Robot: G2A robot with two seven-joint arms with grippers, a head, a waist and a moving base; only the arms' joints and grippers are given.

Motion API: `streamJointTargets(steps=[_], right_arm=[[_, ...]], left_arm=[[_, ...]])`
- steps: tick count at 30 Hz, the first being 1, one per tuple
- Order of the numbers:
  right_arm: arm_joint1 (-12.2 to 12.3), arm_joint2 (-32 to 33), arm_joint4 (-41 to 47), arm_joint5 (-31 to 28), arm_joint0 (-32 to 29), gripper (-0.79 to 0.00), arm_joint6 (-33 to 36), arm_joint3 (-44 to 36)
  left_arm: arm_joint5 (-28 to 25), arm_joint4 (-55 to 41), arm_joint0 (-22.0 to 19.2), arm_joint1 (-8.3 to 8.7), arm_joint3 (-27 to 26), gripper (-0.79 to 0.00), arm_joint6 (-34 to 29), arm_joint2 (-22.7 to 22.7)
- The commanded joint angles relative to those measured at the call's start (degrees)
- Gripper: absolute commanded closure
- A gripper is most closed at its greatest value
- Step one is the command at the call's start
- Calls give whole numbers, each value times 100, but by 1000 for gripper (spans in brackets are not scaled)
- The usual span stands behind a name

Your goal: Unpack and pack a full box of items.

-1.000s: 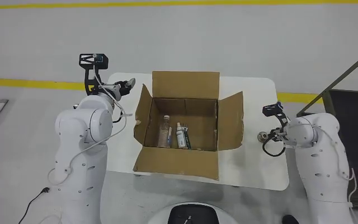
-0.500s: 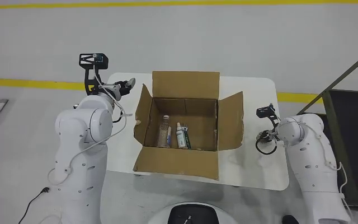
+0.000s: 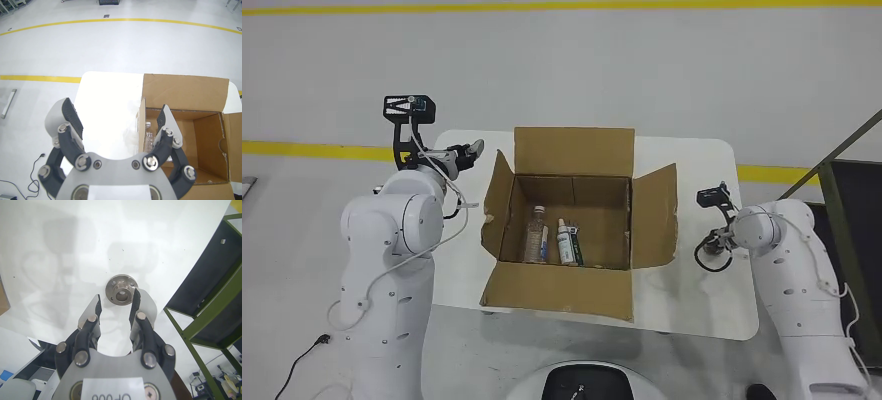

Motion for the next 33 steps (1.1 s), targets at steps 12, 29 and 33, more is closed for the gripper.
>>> streamJointTargets(steps=[12,29,33], right_arm=[[7,-245,-110,188,128,-354,-134,290],[94,-145,-30,269,134,-369,-3,-47],[136,-63,-112,271,118,-372,16,-130]], left_arm=[[0,0,0,0,0,-785,0,0],[0,0,0,0,0,-785,0,0],[0,0,0,0,0,-785,0,0]])
